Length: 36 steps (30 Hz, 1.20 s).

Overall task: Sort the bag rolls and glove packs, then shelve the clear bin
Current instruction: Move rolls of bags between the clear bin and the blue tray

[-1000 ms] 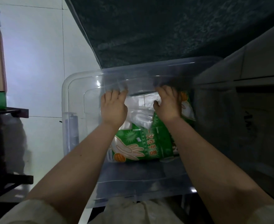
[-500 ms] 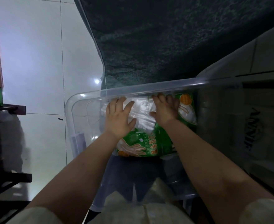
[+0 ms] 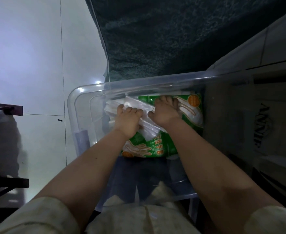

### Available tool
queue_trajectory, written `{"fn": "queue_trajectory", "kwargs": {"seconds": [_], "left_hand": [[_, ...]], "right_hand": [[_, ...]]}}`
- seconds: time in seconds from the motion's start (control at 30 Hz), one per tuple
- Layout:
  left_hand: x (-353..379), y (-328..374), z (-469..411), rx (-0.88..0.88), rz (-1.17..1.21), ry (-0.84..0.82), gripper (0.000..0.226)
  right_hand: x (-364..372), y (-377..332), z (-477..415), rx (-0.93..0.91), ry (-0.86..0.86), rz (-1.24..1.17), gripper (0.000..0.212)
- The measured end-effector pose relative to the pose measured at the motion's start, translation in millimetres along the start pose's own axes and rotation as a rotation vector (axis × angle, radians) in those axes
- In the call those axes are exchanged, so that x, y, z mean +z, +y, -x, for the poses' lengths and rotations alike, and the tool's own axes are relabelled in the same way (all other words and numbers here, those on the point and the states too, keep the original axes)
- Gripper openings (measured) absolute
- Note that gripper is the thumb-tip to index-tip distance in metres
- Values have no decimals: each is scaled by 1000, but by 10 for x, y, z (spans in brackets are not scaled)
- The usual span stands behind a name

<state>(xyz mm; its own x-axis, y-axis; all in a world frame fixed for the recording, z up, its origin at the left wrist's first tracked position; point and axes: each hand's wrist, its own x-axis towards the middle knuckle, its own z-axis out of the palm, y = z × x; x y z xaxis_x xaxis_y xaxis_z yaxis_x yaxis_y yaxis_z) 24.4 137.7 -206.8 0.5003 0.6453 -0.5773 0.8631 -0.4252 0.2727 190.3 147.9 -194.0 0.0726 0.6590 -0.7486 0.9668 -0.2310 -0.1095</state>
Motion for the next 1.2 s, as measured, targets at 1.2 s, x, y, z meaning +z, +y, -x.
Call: {"fn": "queue_trajectory", "kwargs": {"seconds": [1.2], "left_hand": [[-1981, 1217, 2927, 996, -184, 717, 35]], "right_hand": [[-627, -452, 4314, 235, 1022, -455, 11]]}}
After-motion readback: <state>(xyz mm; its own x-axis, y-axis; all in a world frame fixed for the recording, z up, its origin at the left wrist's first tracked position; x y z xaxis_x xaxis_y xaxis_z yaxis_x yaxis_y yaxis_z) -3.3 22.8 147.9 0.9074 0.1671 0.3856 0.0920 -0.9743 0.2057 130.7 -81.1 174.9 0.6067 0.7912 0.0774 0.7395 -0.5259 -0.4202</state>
